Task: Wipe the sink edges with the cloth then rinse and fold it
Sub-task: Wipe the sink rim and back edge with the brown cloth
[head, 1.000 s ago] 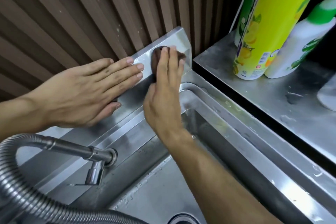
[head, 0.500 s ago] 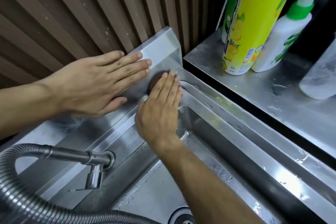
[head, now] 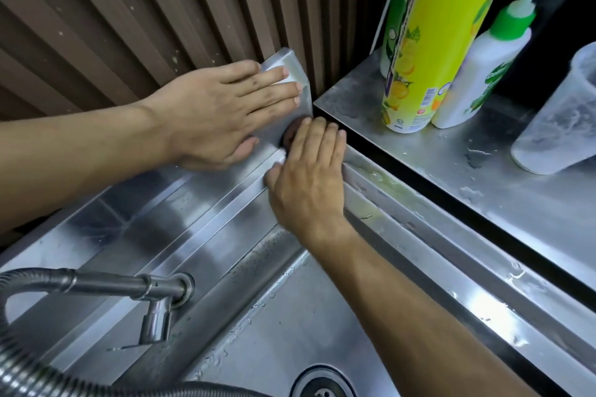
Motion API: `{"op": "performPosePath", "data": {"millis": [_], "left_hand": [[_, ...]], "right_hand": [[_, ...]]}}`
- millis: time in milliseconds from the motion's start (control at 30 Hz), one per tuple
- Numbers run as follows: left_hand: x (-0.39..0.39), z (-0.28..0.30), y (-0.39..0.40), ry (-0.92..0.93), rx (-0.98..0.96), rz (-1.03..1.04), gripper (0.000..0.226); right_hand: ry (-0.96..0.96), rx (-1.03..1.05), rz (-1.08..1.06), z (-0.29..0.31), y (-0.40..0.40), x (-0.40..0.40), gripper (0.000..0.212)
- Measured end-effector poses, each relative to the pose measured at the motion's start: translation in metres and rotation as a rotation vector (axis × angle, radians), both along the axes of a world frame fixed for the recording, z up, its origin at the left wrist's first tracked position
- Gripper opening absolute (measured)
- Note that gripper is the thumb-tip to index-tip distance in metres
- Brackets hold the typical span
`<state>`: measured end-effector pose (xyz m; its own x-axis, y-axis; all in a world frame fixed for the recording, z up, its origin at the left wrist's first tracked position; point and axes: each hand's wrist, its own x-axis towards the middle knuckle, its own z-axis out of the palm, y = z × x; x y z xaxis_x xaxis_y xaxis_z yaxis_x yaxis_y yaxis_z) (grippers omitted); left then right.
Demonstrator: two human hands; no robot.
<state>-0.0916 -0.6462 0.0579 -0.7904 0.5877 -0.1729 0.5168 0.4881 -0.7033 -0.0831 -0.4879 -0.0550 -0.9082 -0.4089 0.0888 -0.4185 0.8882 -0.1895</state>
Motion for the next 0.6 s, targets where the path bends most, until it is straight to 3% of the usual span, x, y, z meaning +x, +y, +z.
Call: {"op": "performPosePath", "data": {"millis": [133, 267, 467, 600], "left_hand": [[-0.004, -0.004, 0.000, 0.002, 0.046, 0.006, 0.075], [-0.004, -0.006, 0.000, -0.005, 0.054, -0.007, 0.073], [-0.004, -0.005, 0.004, -0.003, 0.096, 0.000, 0.072], [-0.002, -0.004, 0.007, -0.001, 0.106, 0.010, 0.072]], "right_hand": [[-0.002, -0.257, 0.144, -0.016, -0.011, 0.045, 0.077], [-0.020, -0.429, 0.089, -0.017, -0.042, 0.081, 0.083], [-0.034, -0.273, -0.161, -0.006, -0.039, 0.013, 0.083], [-0.001, -0.105, -0.113, -0.005, -0.015, -0.011, 0.080]]}}
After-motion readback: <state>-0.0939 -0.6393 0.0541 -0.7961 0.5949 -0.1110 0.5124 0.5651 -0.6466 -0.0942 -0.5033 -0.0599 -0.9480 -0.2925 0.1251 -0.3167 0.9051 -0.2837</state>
